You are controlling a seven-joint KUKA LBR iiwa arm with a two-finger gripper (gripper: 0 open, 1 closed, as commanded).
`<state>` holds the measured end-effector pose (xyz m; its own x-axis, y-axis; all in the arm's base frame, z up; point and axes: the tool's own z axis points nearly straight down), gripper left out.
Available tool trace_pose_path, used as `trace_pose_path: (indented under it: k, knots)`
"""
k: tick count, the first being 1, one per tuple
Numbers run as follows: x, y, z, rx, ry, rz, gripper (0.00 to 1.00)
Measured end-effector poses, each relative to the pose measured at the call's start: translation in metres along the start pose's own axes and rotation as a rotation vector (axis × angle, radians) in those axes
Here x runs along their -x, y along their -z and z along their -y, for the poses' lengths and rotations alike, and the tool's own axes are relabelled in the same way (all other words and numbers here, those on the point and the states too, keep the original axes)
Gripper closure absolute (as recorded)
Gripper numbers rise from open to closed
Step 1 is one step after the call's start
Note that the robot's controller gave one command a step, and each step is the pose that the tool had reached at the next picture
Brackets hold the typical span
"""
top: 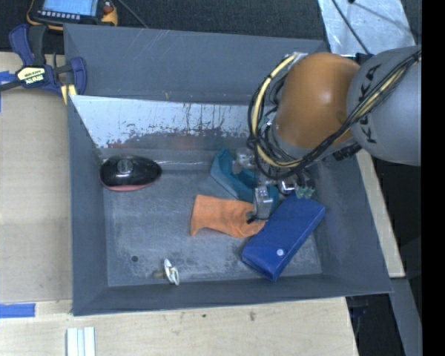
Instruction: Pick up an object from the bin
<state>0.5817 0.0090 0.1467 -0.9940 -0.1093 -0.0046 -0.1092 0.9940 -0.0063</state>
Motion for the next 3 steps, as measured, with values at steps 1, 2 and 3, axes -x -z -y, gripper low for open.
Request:
trace_pose_path:
  k: [1, 2, 3]
  knots:
    - [0.017, -0.023, -0.019, 0.009, 0.265, 0.001, 0.0]
    - [-0.006, -0.048, -0.019, 0.007, 0.328, 0.001, 0.0]
    - [0.02, -0.074, -0.036, 0.007, 0.279, 0.004, 1.0]
